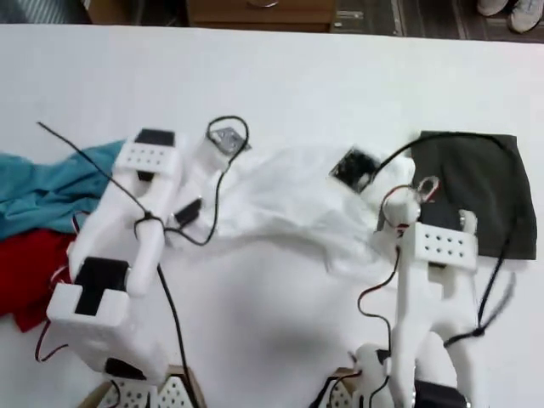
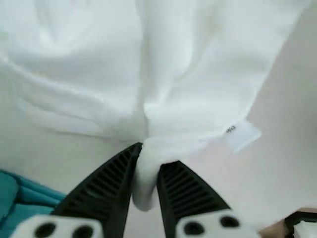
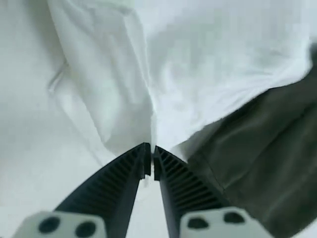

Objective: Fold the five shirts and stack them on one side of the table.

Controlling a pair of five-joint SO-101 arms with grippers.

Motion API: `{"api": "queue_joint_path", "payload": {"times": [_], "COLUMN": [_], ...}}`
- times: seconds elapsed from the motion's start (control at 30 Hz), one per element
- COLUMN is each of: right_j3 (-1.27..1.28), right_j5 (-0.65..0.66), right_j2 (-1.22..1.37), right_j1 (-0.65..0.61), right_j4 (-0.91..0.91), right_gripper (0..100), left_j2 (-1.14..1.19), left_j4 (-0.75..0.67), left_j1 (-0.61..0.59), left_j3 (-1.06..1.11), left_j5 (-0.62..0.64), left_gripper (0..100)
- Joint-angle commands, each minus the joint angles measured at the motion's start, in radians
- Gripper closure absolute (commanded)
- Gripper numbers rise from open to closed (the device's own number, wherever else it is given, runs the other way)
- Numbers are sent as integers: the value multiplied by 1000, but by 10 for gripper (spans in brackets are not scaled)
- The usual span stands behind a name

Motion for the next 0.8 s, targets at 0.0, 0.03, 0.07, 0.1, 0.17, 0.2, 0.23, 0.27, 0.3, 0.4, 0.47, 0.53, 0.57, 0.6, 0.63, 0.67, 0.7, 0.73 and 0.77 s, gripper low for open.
{"api": "queue_joint_path", "payload": {"times": [0.0,0.03,0.07,0.1,0.17,0.2,0.23,0.27,0.3,0.4,0.47,0.53,0.57,0.6,0.63,0.67,0.7,0.73,0.77], "right_j3": [-186,-232,-276,-316,-381,-416,-459,-503,-554,-681,-764,-847,-895,-944,-993,-1045,-1094,-1142,-1189], "right_j5": [-5,-6,-20,-54,-123,-147,-166,-176,-184,-184,-184,-184,-184,-184,-186,-186,-186,-186,-186], "right_j2": [-87,-96,-97,-96,-76,-58,-33,-4,28,133,205,269,297,318,334,338,338,338,338], "right_j1": [7,5,5,5,5,5,4,-5,-13,-24,-38,-44,-44,-44,-39,-36,-36,-36,-38], "right_j4": [-39,-70,-113,-165,-274,-309,-328,-332,-329,-329,-329,-329,-329,-329,-328,-312,-289,-265,-239], "right_gripper": [978,978,978,978,978,978,978,978,978,978,978,978,978,978,978,978,978,978,978], "left_j2": [-8,-6,-6,0,5,5,5,5,5,6,6,6,3,2,-2,-5,-6,-6,-6], "left_j4": [95,106,112,112,109,109,109,109,107,100,72,37,23,18,17,20,21,31,48], "left_j1": [-28,-40,-52,-63,-80,-83,-84,-86,-87,-87,-86,-92,-101,-109,-117,-127,-135,-141,-144], "left_j3": [-199,-262,-323,-384,-484,-524,-561,-593,-621,-691,-711,-730,-742,-765,-796,-832,-871,-911,-960], "left_j5": [34,58,72,86,100,106,112,112,114,120,117,115,117,117,117,117,118,118,118], "left_gripper": [978,978,978,979,979,979,979,979,979,979,979,980,980,980,980,980,980,980,980]}}
